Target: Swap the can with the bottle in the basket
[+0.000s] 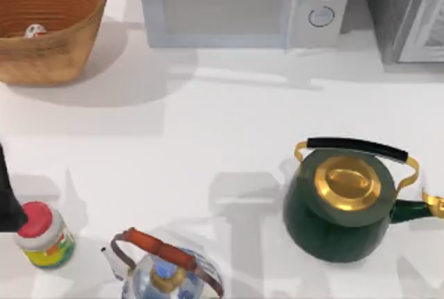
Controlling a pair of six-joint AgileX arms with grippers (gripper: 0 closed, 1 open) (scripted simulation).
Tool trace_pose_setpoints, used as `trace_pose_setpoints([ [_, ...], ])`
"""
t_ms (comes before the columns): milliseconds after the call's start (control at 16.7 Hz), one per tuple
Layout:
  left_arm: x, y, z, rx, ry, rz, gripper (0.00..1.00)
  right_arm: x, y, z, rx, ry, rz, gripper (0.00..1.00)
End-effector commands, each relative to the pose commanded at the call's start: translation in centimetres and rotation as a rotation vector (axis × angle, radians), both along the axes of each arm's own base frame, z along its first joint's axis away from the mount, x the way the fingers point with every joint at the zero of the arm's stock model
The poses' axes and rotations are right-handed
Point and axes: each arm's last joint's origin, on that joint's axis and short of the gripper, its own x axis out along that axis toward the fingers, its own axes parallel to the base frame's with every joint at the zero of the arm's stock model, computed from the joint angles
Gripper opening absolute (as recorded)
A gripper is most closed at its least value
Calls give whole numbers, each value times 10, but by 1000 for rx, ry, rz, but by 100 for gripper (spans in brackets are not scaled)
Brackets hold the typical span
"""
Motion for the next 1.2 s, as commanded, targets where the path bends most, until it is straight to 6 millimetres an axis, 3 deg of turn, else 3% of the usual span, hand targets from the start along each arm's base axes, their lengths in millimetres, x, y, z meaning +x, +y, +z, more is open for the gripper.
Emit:
trace_pose_setpoints([
  [180, 0, 0, 2, -1, 0, 0, 100, 0, 0, 0, 0, 0, 0, 100],
  [360, -1, 0, 24, -11, 6, 3, 100, 0, 0, 0, 0, 0, 0, 100],
  [540, 1, 1, 66, -24, 35, 4, 100, 0, 0, 0, 0, 0, 0, 100],
  [720, 12, 1, 122, -32, 102, 2, 100, 0, 0, 0, 0, 0, 0, 100],
  [960, 58, 3, 198, -30, 257, -4, 100, 0, 0, 0, 0, 0, 0, 100],
  [1080, 97, 3, 227, -24, 363, -8, 100, 0, 0, 0, 0, 0, 0, 100],
  [1200, 146, 5, 244, -16, 485, -13, 100, 0, 0, 0, 0, 0, 0, 100],
])
